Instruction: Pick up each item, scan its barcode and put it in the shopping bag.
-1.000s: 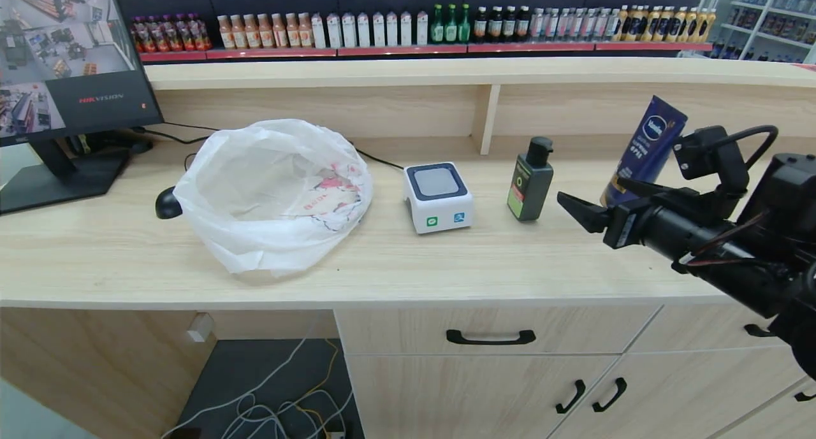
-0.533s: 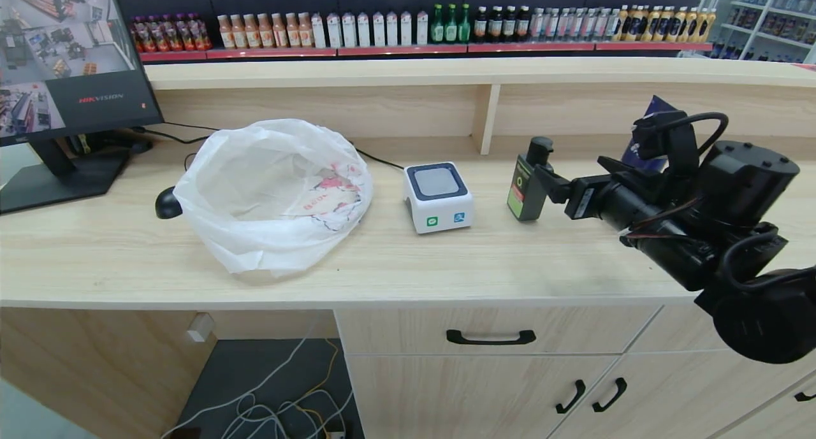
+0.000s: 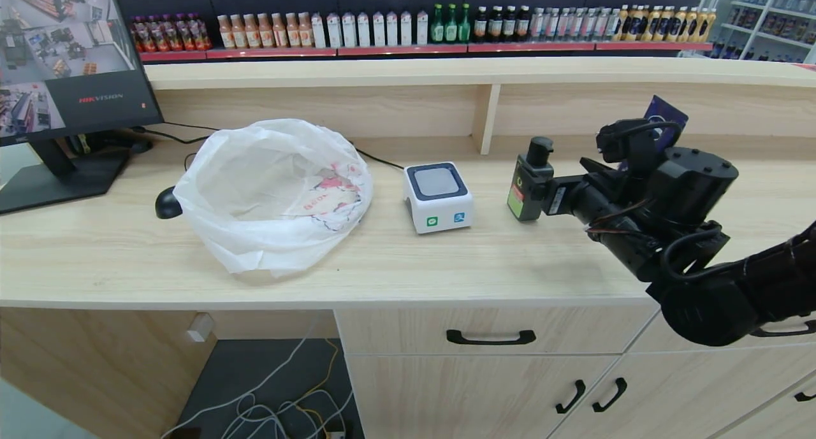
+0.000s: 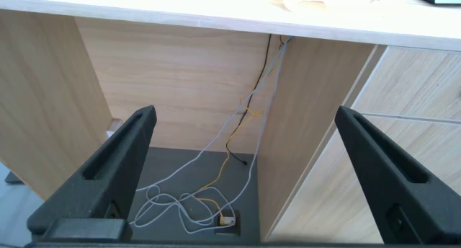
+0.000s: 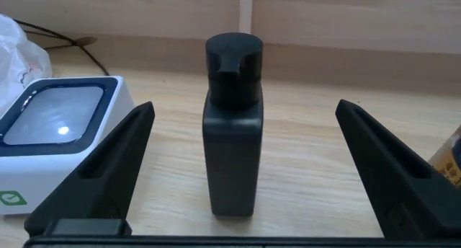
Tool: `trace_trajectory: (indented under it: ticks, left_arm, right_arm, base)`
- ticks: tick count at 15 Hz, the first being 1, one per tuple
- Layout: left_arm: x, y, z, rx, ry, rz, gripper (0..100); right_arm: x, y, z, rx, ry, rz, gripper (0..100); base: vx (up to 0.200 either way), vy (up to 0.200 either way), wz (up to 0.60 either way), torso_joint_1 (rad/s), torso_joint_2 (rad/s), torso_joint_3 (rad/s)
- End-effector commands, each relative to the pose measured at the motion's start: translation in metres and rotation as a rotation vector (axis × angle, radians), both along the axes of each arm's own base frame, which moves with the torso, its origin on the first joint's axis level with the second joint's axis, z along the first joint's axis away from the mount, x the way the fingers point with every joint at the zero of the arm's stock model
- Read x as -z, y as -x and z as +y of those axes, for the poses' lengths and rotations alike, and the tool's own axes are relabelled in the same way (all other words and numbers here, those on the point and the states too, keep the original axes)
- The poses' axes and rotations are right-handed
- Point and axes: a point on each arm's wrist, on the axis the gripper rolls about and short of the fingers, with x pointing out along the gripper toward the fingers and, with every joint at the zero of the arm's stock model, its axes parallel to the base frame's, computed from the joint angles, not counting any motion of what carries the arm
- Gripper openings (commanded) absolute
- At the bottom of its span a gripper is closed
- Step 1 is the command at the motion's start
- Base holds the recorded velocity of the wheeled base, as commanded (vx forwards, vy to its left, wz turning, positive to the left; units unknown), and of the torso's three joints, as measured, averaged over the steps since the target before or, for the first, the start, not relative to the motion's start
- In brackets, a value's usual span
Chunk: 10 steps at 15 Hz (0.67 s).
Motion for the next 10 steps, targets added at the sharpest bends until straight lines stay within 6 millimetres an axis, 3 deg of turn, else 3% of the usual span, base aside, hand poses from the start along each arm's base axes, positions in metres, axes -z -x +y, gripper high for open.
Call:
trace_trajectory:
  ticks: [1,10]
  left_arm:
    - [0.000,0.000,0.000,-0.001,0.000,0.000,100]
    - [0.000,0.000,0.000,-0.001,0.000,0.000,100]
  right_arm:
    - [0.002,-0.008,0.007,-0.012,-0.002,-0.006,100]
    - [0.017,-0.031,0.007,0.006,-0.004,-0.005,100]
  base:
    - [0.000,0.000,0.00,0.000,0.00,0.000]
    - [0.000,0.000,0.00,0.000,0.00,0.000]
